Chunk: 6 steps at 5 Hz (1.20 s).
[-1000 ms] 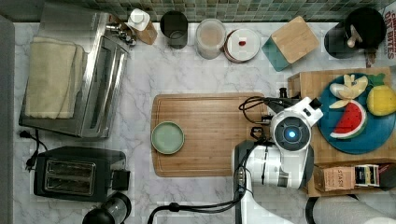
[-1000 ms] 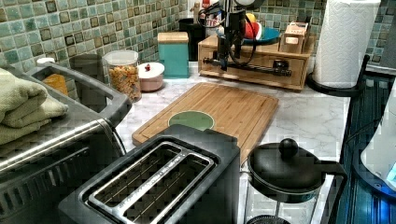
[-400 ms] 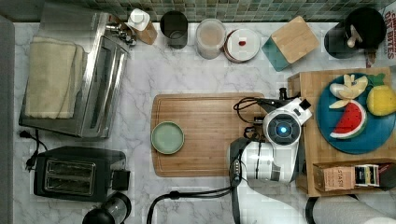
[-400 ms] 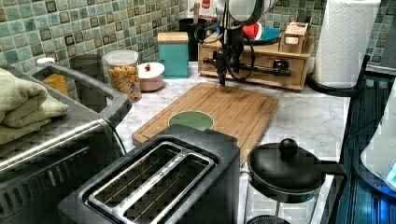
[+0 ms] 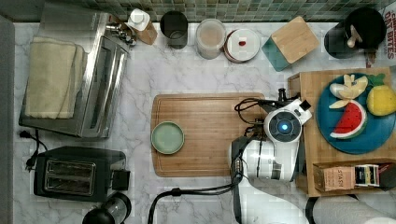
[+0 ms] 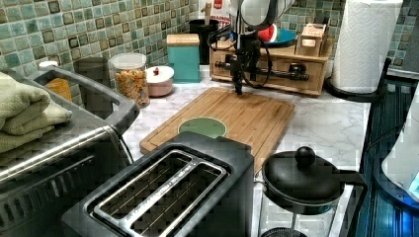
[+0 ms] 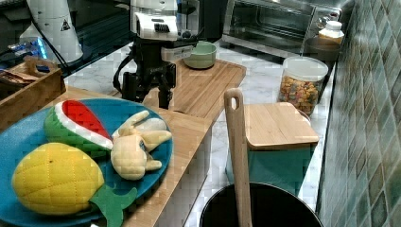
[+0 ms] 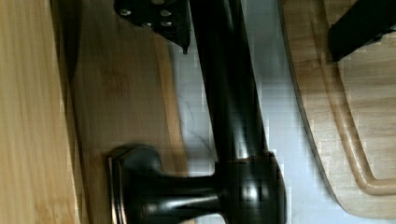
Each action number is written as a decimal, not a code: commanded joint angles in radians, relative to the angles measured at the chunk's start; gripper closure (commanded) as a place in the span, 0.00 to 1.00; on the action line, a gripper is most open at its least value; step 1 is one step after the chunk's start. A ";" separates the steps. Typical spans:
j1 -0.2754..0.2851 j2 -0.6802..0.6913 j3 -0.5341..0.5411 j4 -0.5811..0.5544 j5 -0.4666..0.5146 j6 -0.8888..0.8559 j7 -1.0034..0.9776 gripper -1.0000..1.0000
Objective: Open the drawer.
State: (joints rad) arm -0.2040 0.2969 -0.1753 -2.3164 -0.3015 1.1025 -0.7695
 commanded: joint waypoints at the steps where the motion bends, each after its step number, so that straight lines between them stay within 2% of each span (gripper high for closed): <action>1: -0.003 -0.028 0.183 0.007 0.217 -0.131 -0.239 0.00; 2: 0.055 -0.045 0.213 -0.025 0.280 -0.106 -0.152 0.00; 3: 0.121 -0.044 0.243 -0.040 0.299 -0.071 -0.039 0.00; 4: 0.184 -0.068 0.264 -0.059 0.256 -0.065 0.056 0.00; 5: 0.219 -0.089 0.279 -0.063 0.215 -0.085 0.126 0.00; 6: 0.256 -0.118 0.280 -0.063 0.222 -0.152 0.201 0.00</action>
State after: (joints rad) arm -0.0853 0.2419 -0.0279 -2.3496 -0.0941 0.9541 -0.6885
